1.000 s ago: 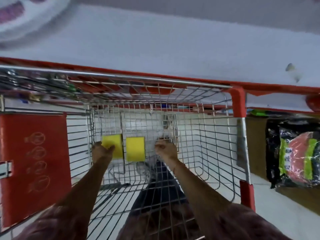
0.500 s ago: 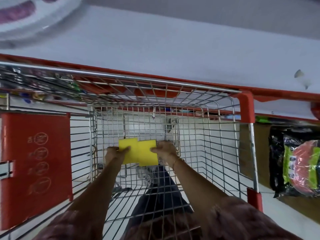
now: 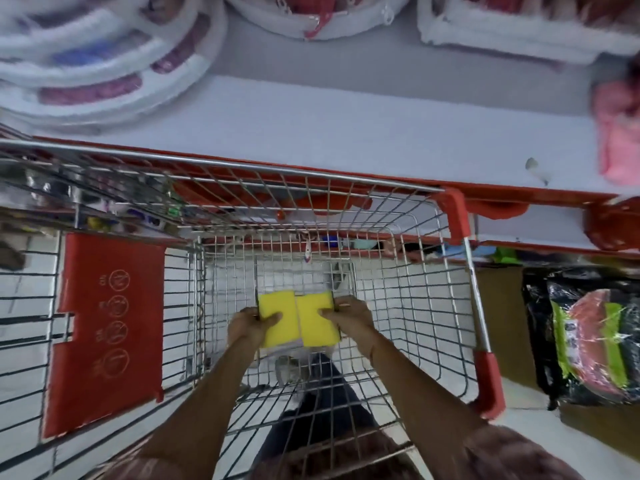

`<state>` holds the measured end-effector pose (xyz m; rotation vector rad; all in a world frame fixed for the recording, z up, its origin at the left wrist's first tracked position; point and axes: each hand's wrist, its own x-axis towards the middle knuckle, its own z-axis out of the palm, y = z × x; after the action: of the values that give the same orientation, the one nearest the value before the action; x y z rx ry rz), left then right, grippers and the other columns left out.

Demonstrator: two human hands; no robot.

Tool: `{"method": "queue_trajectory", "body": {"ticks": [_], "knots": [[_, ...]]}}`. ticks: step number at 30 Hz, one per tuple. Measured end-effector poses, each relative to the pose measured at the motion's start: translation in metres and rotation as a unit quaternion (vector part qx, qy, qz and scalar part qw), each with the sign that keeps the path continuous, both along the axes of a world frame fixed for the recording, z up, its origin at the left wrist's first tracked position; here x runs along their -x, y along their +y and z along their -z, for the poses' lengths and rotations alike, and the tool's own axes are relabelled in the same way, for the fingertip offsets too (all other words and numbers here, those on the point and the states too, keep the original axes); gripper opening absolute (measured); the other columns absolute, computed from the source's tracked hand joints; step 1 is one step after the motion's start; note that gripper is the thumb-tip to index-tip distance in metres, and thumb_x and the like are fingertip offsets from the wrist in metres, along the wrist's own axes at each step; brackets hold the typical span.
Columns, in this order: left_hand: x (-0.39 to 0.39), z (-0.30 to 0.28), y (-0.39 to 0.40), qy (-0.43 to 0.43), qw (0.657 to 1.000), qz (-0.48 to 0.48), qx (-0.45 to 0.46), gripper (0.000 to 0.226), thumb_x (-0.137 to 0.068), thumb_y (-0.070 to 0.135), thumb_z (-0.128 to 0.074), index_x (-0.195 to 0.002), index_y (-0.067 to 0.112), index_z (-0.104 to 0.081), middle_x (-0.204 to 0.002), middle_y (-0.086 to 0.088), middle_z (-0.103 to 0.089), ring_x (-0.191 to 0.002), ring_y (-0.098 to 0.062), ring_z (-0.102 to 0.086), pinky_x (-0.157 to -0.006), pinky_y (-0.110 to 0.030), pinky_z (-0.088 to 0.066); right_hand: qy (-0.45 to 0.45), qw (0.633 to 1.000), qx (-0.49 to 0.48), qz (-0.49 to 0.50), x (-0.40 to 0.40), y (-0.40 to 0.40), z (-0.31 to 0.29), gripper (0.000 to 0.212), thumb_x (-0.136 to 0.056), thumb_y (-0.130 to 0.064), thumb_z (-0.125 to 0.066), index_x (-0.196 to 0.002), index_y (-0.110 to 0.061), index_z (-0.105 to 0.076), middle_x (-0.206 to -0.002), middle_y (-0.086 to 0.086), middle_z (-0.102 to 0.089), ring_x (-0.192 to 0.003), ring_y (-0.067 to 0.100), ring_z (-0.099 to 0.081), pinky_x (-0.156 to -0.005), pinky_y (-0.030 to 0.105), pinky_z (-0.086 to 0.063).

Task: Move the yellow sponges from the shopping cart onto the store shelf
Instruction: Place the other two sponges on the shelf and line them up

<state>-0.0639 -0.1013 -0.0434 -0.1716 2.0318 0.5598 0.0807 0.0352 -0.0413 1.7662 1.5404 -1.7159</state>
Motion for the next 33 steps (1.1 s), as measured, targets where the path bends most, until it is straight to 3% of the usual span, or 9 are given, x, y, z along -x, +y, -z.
{"method": "queue_trajectory", "body": {"ticks": [3,8,10,15,21,24,27,30,33], "knots": [[0.000,-0.016,-0.003,-0.005,0.998,-0.027,-0.058,0.048,-0.060,0.045,-0.083,-0.093,0.013,-0.068,-0.118,-0.017,-0.070,-0.106,-0.034,-0.067,-0.093,-0.047,-0.055,0.046,0.999,-0.015,0.019,-0.012,0.006,-0.039,0.051,-0.082,-0.018,-0.073,-0.127,-0.007,-0.053,-0.137,0.016,-0.054,-0.123,0.035,-0.054,-0.103,0.045,-0.046],[-0.006,-0.093,0.015,-0.026,0.986,-0.056,-0.155,0.042,-0.076,0.025,-0.078,-0.107,0.001,-0.065,-0.115,-0.015,-0.065,-0.108,-0.036,-0.064,-0.091,-0.044,-0.054,0.092,0.991,-0.053,0.078,-0.029,0.019,-0.083,0.042,-0.080,-0.018,-0.074,-0.117,-0.004,-0.061,-0.128,0.018,-0.061,-0.116,0.035,-0.059,-0.100,0.050,-0.047],[-0.006,-0.120,0.024,-0.038,0.980,-0.042,-0.193,0.017,-0.081,0.021,-0.073,-0.087,0.009,-0.064,-0.112,-0.016,-0.063,-0.101,-0.032,-0.062,-0.090,-0.043,-0.053,0.107,0.986,-0.081,0.095,-0.033,0.026,-0.106,0.041,-0.079,-0.021,-0.075,-0.113,-0.001,-0.064,-0.121,0.018,-0.065,-0.112,0.034,-0.061,-0.100,0.051,-0.047],[-0.002,-0.186,0.047,-0.005,0.959,-0.004,-0.282,0.015,-0.083,0.023,-0.071,-0.074,0.018,-0.060,-0.092,-0.006,-0.068,-0.083,-0.022,-0.064,-0.075,-0.033,-0.054,0.178,0.969,-0.113,0.128,-0.039,0.045,-0.168,0.040,-0.080,-0.021,-0.074,-0.114,-0.004,-0.062,-0.119,0.016,-0.065,-0.111,0.031,-0.061,-0.099,0.047,-0.049],[0.007,-0.267,0.077,0.024,0.929,0.012,-0.368,0.043,-0.075,0.026,-0.078,-0.103,-0.003,-0.065,-0.104,-0.016,-0.070,-0.087,-0.026,-0.068,-0.068,-0.034,-0.061,0.256,0.941,-0.172,0.138,-0.039,0.072,-0.245,0.043,-0.080,-0.026,-0.073,-0.113,0.000,-0.065,-0.118,0.018,-0.068,-0.110,0.033,-0.064,-0.099,0.047,-0.051],[0.008,-0.306,0.089,0.052,0.920,0.036,-0.386,0.039,-0.075,0.033,-0.078,-0.097,0.003,-0.067,-0.103,-0.014,-0.072,-0.093,-0.029,-0.069,-0.076,-0.038,-0.059,0.284,0.930,-0.189,0.136,-0.040,0.083,-0.285,0.048,-0.075,-0.036,-0.076,-0.112,-0.006,-0.067,-0.116,0.014,-0.069,-0.105,0.031,-0.066,-0.093,0.053,-0.054],[0.011,-0.341,0.105,0.069,0.904,0.060,-0.418,0.027,-0.078,0.031,-0.075,-0.087,0.007,-0.065,-0.101,-0.013,-0.071,-0.084,-0.023,-0.069,-0.059,-0.030,-0.058,0.310,0.916,-0.207,0.149,-0.039,0.093,-0.325,0.043,-0.080,-0.032,-0.072,-0.113,-0.005,-0.066,-0.115,0.016,-0.068,-0.106,0.033,-0.065,-0.091,0.051,-0.055],[0.011,-0.376,0.121,0.080,0.883,0.078,-0.455,0.028,-0.081,0.027,-0.073,-0.096,0.005,-0.065,-0.097,-0.011,-0.069,-0.071,-0.015,-0.067,-0.043,-0.019,-0.056,0.334,0.903,-0.218,0.160,-0.039,0.106,-0.360,0.039,-0.085,-0.031,-0.068,-0.114,-0.004,-0.065,-0.115,0.016,-0.068,-0.110,0.032,-0.063,-0.093,0.049,-0.054],[0.011,-0.404,0.138,0.091,0.869,0.074,-0.480,0.035,-0.081,0.026,-0.073,-0.106,0.004,-0.064,-0.094,-0.011,-0.069,-0.068,-0.015,-0.065,-0.041,-0.018,-0.055,0.344,0.896,-0.229,0.163,-0.040,0.120,-0.386,0.042,-0.085,-0.033,-0.066,-0.116,-0.005,-0.064,-0.111,0.012,-0.067,-0.101,0.028,-0.064,-0.075,0.039,-0.058]]}}
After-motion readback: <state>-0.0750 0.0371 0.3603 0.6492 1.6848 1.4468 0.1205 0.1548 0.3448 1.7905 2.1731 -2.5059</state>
